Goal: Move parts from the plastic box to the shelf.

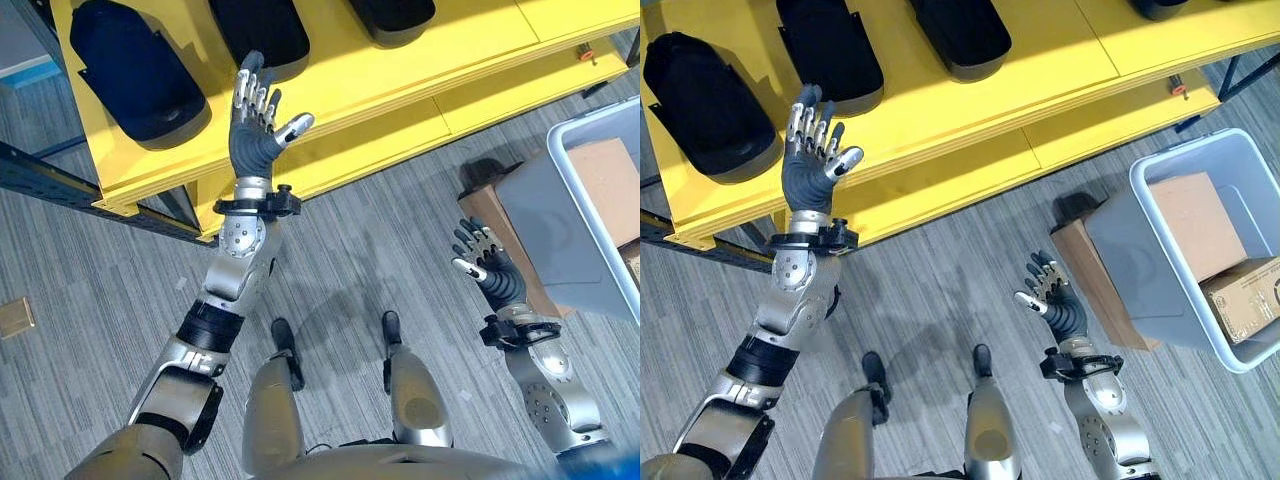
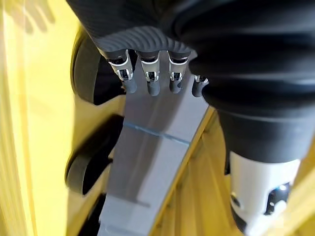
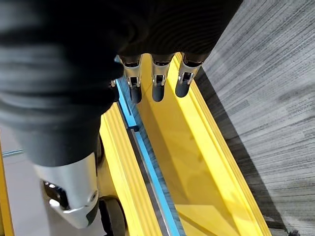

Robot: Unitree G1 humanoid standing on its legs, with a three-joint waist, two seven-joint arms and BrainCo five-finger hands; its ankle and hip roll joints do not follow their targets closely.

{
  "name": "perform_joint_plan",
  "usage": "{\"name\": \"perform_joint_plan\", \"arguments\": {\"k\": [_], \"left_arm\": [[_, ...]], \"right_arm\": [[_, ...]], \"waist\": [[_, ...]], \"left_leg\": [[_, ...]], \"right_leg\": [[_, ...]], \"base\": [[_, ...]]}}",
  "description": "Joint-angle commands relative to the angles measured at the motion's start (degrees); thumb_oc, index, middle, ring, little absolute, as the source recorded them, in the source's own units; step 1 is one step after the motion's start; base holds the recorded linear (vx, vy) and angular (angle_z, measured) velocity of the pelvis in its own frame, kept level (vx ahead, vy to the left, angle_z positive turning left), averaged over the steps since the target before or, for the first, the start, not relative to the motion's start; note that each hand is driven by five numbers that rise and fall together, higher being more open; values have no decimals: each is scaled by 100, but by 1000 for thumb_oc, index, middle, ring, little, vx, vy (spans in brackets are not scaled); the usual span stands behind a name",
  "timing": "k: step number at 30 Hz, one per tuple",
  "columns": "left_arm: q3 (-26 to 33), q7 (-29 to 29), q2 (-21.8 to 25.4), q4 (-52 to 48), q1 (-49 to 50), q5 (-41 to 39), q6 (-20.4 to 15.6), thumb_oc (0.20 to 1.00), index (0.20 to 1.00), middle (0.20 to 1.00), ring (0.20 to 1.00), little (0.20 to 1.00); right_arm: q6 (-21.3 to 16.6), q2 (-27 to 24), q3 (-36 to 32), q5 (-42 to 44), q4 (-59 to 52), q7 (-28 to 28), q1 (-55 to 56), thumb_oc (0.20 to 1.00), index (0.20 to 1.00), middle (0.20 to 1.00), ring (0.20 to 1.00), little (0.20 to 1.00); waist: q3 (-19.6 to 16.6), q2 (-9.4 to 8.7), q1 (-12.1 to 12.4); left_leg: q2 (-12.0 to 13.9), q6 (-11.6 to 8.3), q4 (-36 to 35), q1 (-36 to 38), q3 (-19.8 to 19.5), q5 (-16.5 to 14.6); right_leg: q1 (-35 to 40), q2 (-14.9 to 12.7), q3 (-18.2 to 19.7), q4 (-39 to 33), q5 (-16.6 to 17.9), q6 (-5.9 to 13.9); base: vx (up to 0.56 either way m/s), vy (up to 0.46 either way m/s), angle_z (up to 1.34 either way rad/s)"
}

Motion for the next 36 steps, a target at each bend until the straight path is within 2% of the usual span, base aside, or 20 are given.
{"name": "perform_joint_plan", "arguments": {"k": [1, 7, 8, 12, 27, 30, 31, 36], "left_arm": [[215, 384, 131, 56, -127, 206, -479, 1000, 1000, 1000, 1000, 1000], [366, 834, 284, 692, -511, 459, -490, 1000, 1000, 1000, 1000, 1000], [383, 989, 396, 1062, -716, 559, -472, 1000, 1000, 1000, 1000, 1000], [361, 1079, 641, 1490, -1010, 652, -432, 1000, 1000, 1000, 1000, 1000], [52, 1067, 1431, 2847, -1983, 737, -186, 1000, 1000, 1000, 1000, 1000], [47, 1087, 1482, 2945, -2049, 714, -171, 1000, 1000, 1000, 1000, 1000], [45, 1086, 1478, 2948, -2044, 712, -171, 1000, 1000, 1000, 1000, 1000], [20, 1058, 1556, 3415, -2331, 484, -129, 1000, 1000, 1000, 1000, 1000]], "right_arm": [[-425, -223, 12, 85, -188, -71, -29, 1000, 1000, 1000, 1000, 1000], [-448, -236, 68, 116, -130, -99, -72, 1000, 1000, 1000, 1000, 1000], [-469, -250, 99, 171, -126, -73, -49, 1000, 1000, 1000, 1000, 1000], [-486, -277, 126, 198, -95, -18, 13, 1000, 1000, 1000, 1000, 1000], [-518, -439, -18, 262, -139, 153, 307, 1000, 1000, 1000, 1000, 1000], [-518, -458, -16, 262, -134, 156, 324, 1000, 1000, 1000, 1000, 1000], [-517, -459, -14, 262, -130, 156, 331, 1000, 1000, 1000, 1000, 1000], [-491, -514, 9, 291, -102, 182, 355, 1000, 1000, 1000, 1000, 1000]], "waist": [[-267, -34, 16], [-269, -70, -50], [-281, -96, -104], [-312, -128, -168], [-326, -151, -404], [-320, -154, -422], [-329, -135, -414], [-308, -148, -448]], "left_leg": [[340, -316, -71, -44, -546, 351], [352, -338, -29, -129, -563, 341], [366, -349, -16, -148, -564, 338], [376, -366, 19, -170, -548, 321], [412, -411, 158, -355, -458, 272], [420, -409, 196, -383, -444, 248], [438, -450, 225, -314, -469, 87], [430, -441, 351, -450, -472, 37]], "right_leg": [[-175, -142, -45, 46, 385, 75], [-248, -135, -35, 75, 376, 76], [-259, -125, -30, 80, 385, 81], [-285, -125, -5, 87, 383, 94], [-576, -83, 170, 197, 411, 129], [-613, -84, 180, 228, 405, 128], [-541, -69, 174, 243, 286, 148], [-640, -56, 191, 319, 278, 146]], "base": [[0, 0, 0], [0, 0, 0], [0, 0, 0], [0, 0, 0], [3, 7, -3], [33, 9, -9], [78, 8, -6], [15, 2, -1]]}}
